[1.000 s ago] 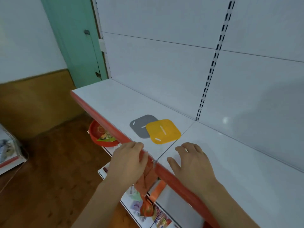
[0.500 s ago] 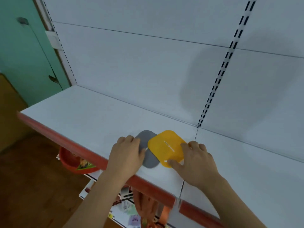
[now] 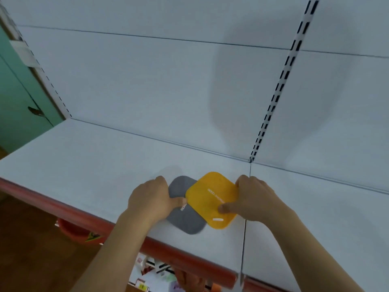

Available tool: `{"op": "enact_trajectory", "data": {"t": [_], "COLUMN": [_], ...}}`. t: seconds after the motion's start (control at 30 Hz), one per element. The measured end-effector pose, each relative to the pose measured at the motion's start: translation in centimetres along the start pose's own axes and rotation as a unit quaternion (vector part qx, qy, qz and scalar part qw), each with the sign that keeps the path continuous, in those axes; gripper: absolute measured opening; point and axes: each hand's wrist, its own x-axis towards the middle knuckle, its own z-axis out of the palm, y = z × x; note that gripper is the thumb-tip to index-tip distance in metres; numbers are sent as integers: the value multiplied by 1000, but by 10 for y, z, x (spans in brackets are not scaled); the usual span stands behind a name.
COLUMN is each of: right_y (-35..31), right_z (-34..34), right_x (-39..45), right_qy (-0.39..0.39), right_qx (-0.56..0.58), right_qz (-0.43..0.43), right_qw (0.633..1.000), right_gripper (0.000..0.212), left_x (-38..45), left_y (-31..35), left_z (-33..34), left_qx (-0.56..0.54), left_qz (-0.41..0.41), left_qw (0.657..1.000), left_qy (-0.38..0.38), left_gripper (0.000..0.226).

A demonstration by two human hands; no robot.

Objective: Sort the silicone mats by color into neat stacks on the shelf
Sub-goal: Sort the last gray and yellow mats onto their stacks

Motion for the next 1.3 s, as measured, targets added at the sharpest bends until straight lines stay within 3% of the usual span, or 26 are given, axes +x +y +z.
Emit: {"op": "enact_trajectory", "data": {"t": [0.2, 0.33, 0.4, 0.5, 0.57, 0.63, 0.77, 0.87, 0.93, 1.03, 1.13, 1.2, 1.3], "right_y": [-12, -26, -34, -38, -37, -35, -28, -17, -9, 4, 18, 33, 62], "right_z": [-3, 13, 24, 39, 47, 51, 56, 63, 66, 62, 52, 46, 38], "right_x": [-9, -27, -39, -59, -69, -77, -91, -101, -111, -131, -153, -170, -201], "right_qy": [-8, 68, 149, 237, 259, 283, 340, 371, 385, 415, 456, 477, 511], "right_qx": [51, 169, 279, 466, 517, 488, 372, 231, 203, 255, 335, 380, 408], "right_qz": [50, 52, 47, 65, 86, 101, 114, 92, 86, 96, 96, 92, 88], "right_qw": [997, 982, 947, 850, 811, 820, 856, 895, 896, 868, 819, 787, 752], "right_gripper": [66, 46, 52, 78, 74, 49, 17, 12, 17, 18, 18, 17, 13], "left_x": [3, -3, -4, -2, 0, -2, -3, -9, -13, -20, -35, -47, -71], "left_y": [-3, 1, -2, -11, -15, -16, -15, -8, -1, 13, 35, 54, 91], "left_z": [-2, -1, 0, 3, 2, 0, -1, -4, -5, -10, -14, -10, 1], "left_qx": [-24, -94, -107, -134, -193, -247, -324, -294, -270, -331, -447, -452, -471], "left_qz": [57, 85, 95, 98, 97, 98, 119, 154, 178, 196, 212, 240, 263], "left_qw": [998, 992, 989, 986, 976, 964, 937, 943, 946, 923, 868, 856, 837], "left_qy": [7, 30, 36, 24, 8, -18, -54, -29, 3, 15, -41, -65, -92], "left_gripper": [58, 50, 46, 48, 57, 59, 8, 8, 7, 7, 31, 44, 43]}}
